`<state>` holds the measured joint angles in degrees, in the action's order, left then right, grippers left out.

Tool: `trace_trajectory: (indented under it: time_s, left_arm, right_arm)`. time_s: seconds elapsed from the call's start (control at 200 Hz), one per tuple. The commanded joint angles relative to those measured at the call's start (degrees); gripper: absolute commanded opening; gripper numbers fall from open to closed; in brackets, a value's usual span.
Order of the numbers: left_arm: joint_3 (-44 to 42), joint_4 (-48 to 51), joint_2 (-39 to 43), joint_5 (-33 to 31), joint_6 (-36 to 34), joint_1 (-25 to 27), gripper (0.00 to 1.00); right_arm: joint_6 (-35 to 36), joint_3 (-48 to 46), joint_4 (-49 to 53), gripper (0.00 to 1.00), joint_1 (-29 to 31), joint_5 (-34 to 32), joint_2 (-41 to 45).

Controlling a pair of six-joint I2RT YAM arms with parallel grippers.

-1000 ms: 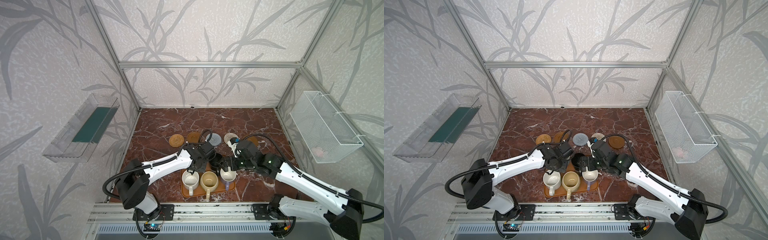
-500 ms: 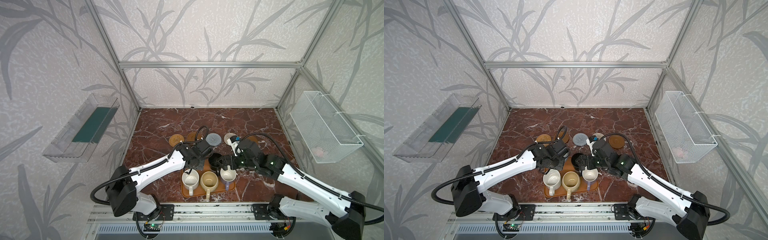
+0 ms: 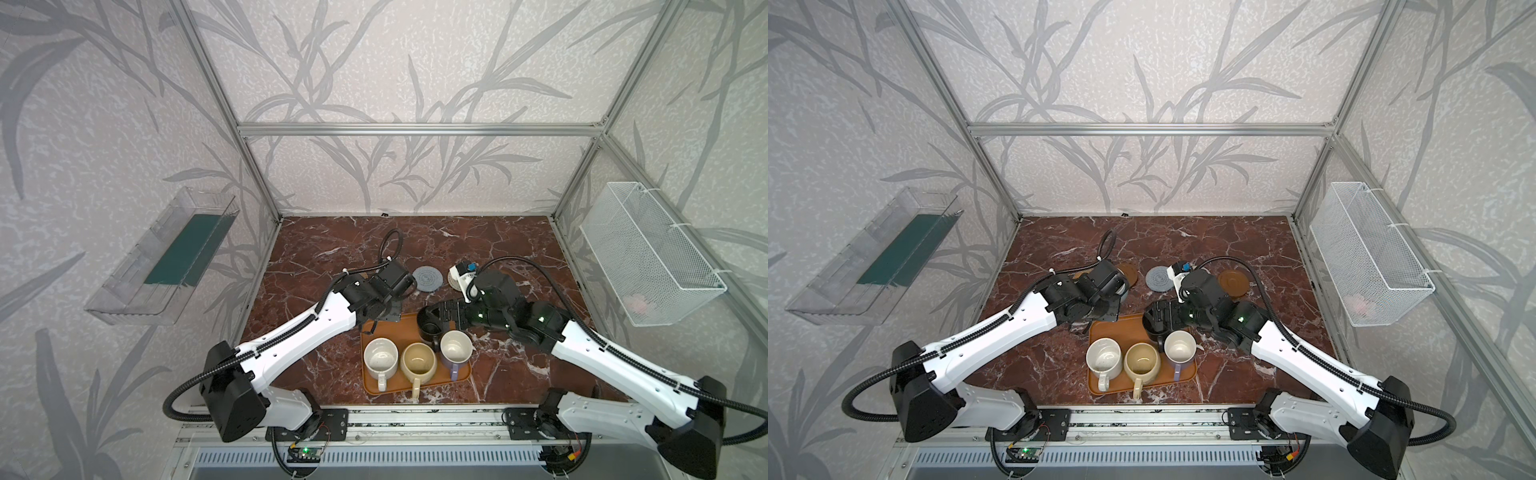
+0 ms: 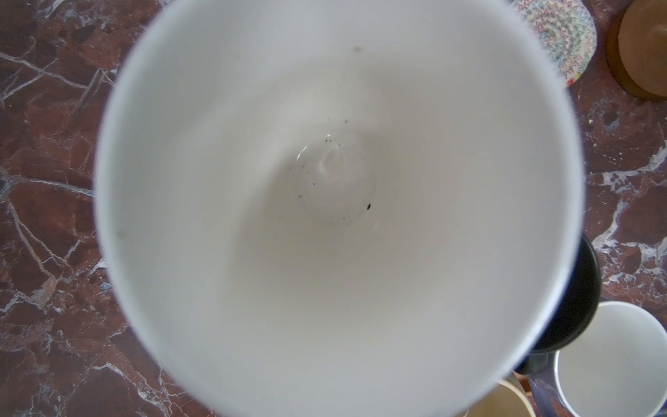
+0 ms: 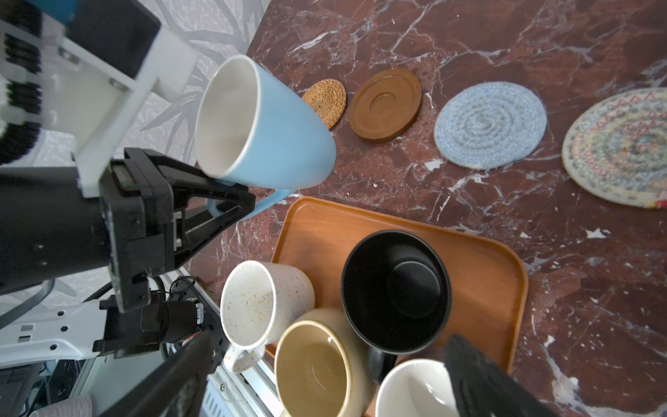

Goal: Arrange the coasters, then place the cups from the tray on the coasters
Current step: 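Lift the white mug and carry it toward the small woven rattan coaster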

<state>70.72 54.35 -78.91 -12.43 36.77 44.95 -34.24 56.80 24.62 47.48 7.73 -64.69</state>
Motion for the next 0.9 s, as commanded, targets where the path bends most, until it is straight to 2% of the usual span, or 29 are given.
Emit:
trace_trajectory:
  time_s: [0.0,0.385,0.635,0.9]
  left_arm:
    - [4.0,0.8,1.2,-3.2,-1.5,-2.3,0.0]
    - [6.7,0.0,-0.4,-1.8,-4.8,-10.4,0.0]
    - [6.8,-3.0,-2.3,3.8,-10.2,-16.6,0.0]
    - [5.3,-6.1,-4.8,3.9,-13.5,-21.1,0.0]
  right_arm:
    - [0.9,4.3,-1.1,0.99,0.2,-0.4,-2.6]
    - [-0.5,14.9,-2.8,0.99,0.0,0.2,-13.9]
    - [-0.4,22.2,-2.5,0.99,0.0,0.3,-22.2]
    - [0.8,29.8,-0.7,0.99,0.0,0.0,-30.0]
